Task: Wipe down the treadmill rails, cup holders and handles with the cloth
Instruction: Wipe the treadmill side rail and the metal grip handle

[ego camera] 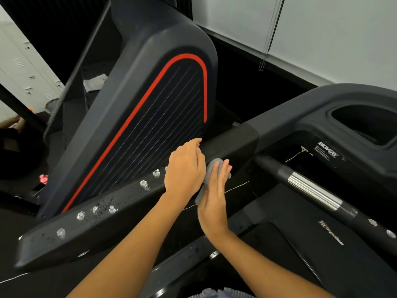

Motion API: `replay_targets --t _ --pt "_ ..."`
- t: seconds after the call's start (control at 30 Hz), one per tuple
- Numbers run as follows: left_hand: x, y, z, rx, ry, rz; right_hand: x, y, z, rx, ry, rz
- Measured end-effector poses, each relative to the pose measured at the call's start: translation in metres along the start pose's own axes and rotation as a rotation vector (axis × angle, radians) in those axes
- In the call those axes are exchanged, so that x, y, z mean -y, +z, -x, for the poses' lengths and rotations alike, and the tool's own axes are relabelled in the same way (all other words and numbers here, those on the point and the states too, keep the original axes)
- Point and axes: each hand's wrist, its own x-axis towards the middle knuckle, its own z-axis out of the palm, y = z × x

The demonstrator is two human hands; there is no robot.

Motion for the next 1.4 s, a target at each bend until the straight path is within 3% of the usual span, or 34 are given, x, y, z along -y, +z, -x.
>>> replay_targets --t 0.17,0.23,0.33,0.53,0.63,0.73,0.83,0.97,1.03,1.13,1.23,1.33,1.4 --pt "0.000 0.000 -0.001 -0.007 -0.013 0.010 -0.024 0.000 0.016 0.070 -0.272 0.194" --pt "0.000 0.000 -0.002 -0.006 -0.015 0.011 -0.027 -0.006 0.015 0.086 -0.299 0.168" --pt "0.001 0.001 -0.001 -0.016 -0.014 0.036 -0.019 -0.020 0.014 0.067 -0.243 0.013" --pt "-0.002 -0.006 -0.005 -0.007 -0.020 0.142 0.010 -0.061 -0.016 -0.258 0.020 -0.206" --pt "-0.008 -0.011 -0.003 0.019 -0.036 0.205 0.024 -0.075 -0.041 -0.299 0.149 -0.310" --pt "-0.016 -0.013 0.006 -0.021 0.086 0.241 0.035 -0.082 -0.057 -0.206 0.333 -0.539" --pt "-0.030 -0.012 0.019 0.031 0.203 0.299 0.052 -0.085 -0.060 0.019 0.487 -0.874" --pt "-0.029 -0.013 0.032 0.025 0.110 0.328 0.056 -0.082 -0.052 0.235 0.596 -1.001" --pt "-0.022 -0.017 0.037 -0.004 0.110 0.329 0.053 -0.083 -0.052 0.335 0.635 -0.978" --pt "-0.012 -0.025 0.046 -0.028 0.102 0.307 0.055 -0.084 -0.057 0.513 0.543 -0.779" --pt "0.004 -0.030 0.052 -0.073 0.044 0.076 0.054 -0.085 -0.072 0.359 0.336 -0.369" --pt "0.020 -0.028 0.053 -0.116 0.016 -0.256 0.046 -0.088 -0.092 0.171 0.125 -0.125" --pt "0.021 -0.023 0.053 -0.090 0.001 -0.357 0.038 -0.086 -0.106 0.141 0.011 0.011"
